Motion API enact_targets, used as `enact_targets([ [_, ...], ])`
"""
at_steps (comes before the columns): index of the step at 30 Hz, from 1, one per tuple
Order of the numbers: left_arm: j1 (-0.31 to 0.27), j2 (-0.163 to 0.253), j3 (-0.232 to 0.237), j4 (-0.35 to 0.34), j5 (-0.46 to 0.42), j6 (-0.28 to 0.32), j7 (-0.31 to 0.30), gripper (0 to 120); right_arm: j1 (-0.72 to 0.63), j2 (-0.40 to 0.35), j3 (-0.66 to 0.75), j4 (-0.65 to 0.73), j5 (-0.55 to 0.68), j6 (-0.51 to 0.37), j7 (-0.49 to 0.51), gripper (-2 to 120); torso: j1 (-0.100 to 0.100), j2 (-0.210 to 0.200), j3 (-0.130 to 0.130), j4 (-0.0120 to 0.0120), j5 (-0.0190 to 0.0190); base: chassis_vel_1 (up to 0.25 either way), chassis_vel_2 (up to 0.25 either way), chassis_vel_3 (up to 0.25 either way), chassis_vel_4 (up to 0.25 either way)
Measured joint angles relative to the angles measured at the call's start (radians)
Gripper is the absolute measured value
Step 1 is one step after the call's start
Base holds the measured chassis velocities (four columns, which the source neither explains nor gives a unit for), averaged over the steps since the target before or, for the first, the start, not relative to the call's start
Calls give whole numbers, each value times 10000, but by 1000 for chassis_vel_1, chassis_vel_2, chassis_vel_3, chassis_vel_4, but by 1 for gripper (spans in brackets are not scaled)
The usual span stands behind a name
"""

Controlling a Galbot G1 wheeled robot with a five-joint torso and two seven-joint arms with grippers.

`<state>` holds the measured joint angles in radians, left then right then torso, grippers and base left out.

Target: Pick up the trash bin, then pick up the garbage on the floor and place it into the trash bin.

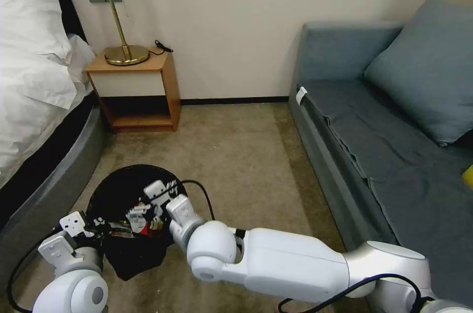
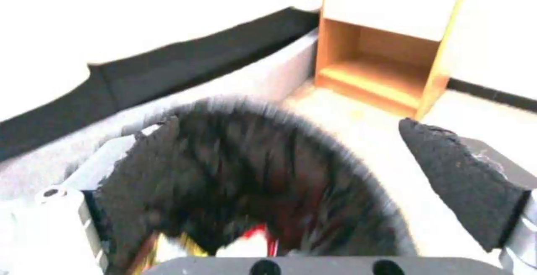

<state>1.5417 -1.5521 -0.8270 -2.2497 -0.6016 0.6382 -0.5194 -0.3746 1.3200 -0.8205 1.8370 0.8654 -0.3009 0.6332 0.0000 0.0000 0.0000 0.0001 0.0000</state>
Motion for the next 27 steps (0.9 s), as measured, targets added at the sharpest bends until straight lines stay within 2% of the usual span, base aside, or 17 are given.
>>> enact_targets([
  [3,-133,53,-40,269,-884,150,-631,2,-32,-203,296,250,-12,-4,15,100,0,0,0,-1,1,0,0,0,0],
  [4,-133,53,-40,269,-884,150,-631,2,-32,-203,296,250,-12,-4,15,100,0,0,0,-1,1,0,0,0,0],
  [8,-371,121,-51,856,-1911,240,-1146,2,-311,-459,633,455,-197,3,14,100,0,0,0,-1,0,0,0,0,0],
  [14,-675,167,-34,1595,-2745,287,-1658,2,-613,-757,960,572,-341,22,-12,100,0,0,1,-1,0,0,0,0,0],
  [18,-812,179,-12,2002,-2887,289,-1804,2,-788,-932,1129,628,-388,29,-40,100,0,-1,0,-2,0,0,0,0,0],
  [25,-871,201,-26,2238,-2815,250,-1803,2,-971,-1014,1287,630,-442,49,-76,100,0,0,0,0,6,0,0,0,0],
  [27,-859,204,-26,2245,-2617,221,-1665,9,-1029,-1030,1337,621,-445,52,-82,100,0,0,0,-1,3,0,0,0,0],
])
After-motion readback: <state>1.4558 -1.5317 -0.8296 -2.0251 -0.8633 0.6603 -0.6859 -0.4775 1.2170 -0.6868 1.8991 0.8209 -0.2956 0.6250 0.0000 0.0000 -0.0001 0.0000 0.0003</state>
